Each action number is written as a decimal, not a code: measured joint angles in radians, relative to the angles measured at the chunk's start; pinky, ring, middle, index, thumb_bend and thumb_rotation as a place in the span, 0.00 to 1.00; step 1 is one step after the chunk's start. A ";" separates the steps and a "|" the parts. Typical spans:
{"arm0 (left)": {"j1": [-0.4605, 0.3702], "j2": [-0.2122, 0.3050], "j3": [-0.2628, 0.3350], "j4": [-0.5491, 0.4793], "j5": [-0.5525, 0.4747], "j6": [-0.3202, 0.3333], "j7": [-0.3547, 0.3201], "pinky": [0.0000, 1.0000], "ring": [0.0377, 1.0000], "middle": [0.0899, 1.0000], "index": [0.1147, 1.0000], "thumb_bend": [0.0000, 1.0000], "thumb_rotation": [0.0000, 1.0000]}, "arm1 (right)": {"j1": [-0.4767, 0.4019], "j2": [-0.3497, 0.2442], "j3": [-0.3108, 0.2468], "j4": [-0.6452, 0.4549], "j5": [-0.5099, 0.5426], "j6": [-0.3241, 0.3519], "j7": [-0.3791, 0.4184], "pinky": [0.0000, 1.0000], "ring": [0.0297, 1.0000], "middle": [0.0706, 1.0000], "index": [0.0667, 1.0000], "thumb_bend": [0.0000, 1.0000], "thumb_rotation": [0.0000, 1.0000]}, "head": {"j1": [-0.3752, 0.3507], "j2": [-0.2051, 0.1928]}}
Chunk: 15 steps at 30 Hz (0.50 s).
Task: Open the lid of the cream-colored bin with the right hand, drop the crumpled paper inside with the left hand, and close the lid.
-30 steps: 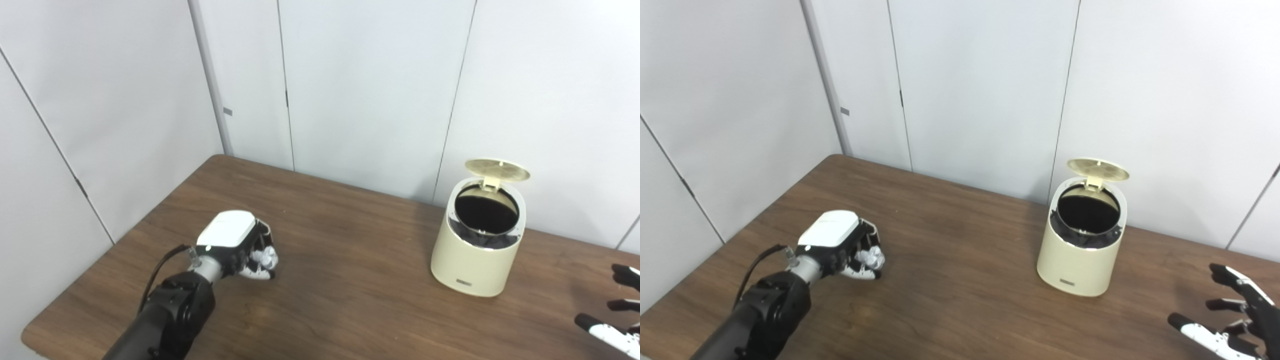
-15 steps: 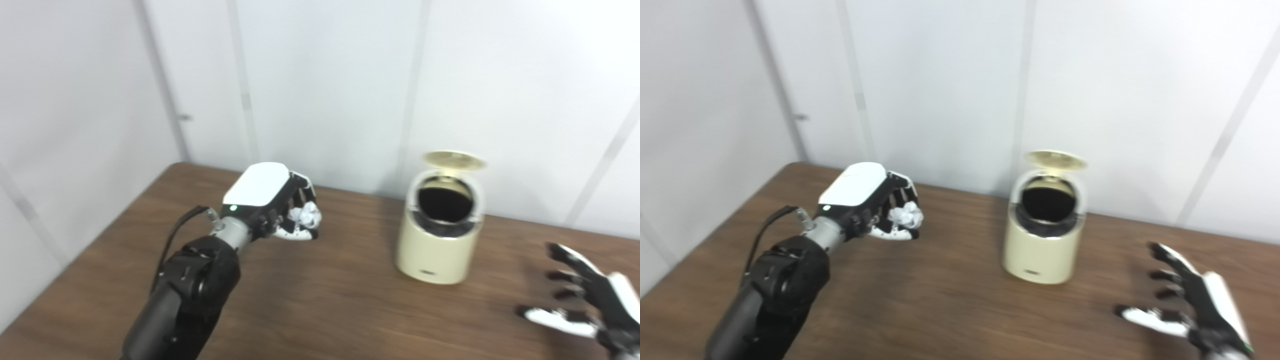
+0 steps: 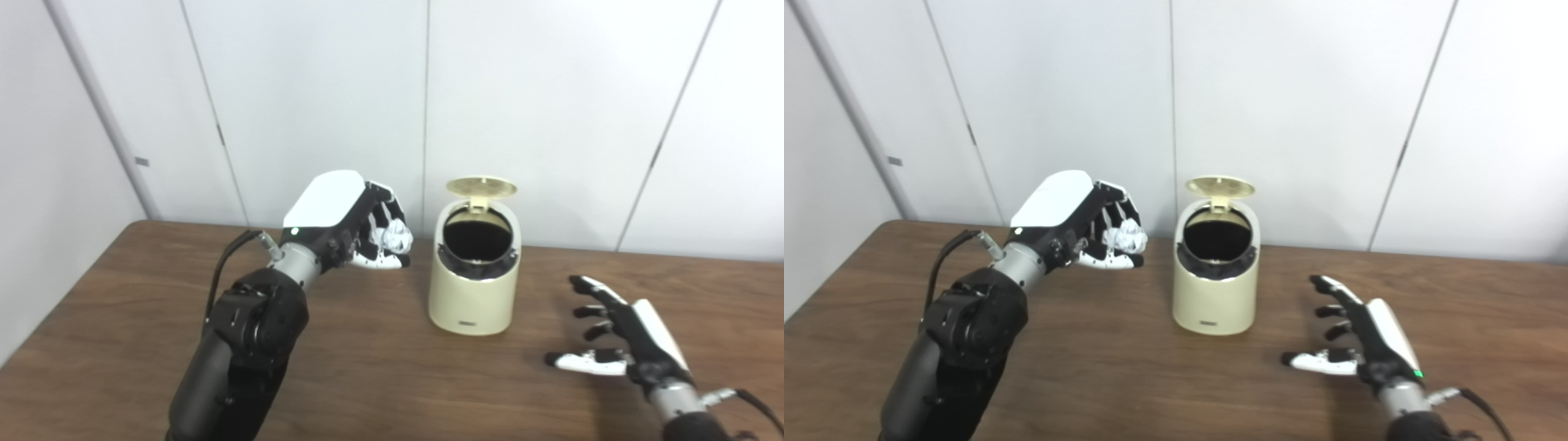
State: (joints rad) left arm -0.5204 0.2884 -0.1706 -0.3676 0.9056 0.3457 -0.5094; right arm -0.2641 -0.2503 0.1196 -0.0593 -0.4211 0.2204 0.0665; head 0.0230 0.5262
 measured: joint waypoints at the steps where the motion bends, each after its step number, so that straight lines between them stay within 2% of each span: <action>1: -0.005 -0.004 -0.003 0.014 -0.002 -0.007 0.007 0.33 0.36 0.42 0.46 0.50 0.00 | 0.000 0.000 0.000 0.003 -0.002 -0.007 -0.004 0.54 0.72 0.84 0.85 0.67 0.10 | -0.006 -0.002; 8: -0.042 -0.046 -0.015 0.074 -0.009 -0.015 0.078 0.31 0.34 0.42 0.47 0.50 0.00 | 0.003 0.004 0.008 0.025 -0.017 -0.030 -0.015 0.60 0.74 0.83 0.85 0.67 0.11 | -0.043 -0.011; 15: -0.058 -0.084 -0.037 0.100 -0.027 -0.014 0.104 0.35 0.37 0.41 0.45 0.50 0.00 | 0.006 0.005 0.011 0.030 -0.023 -0.041 -0.026 0.61 0.75 0.84 0.85 0.67 0.13 | -0.057 -0.012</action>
State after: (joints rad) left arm -0.5780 0.2048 -0.2079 -0.2675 0.8788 0.3312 -0.4056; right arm -0.2581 -0.2454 0.1311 -0.0288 -0.4442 0.1792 0.0405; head -0.0337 0.5139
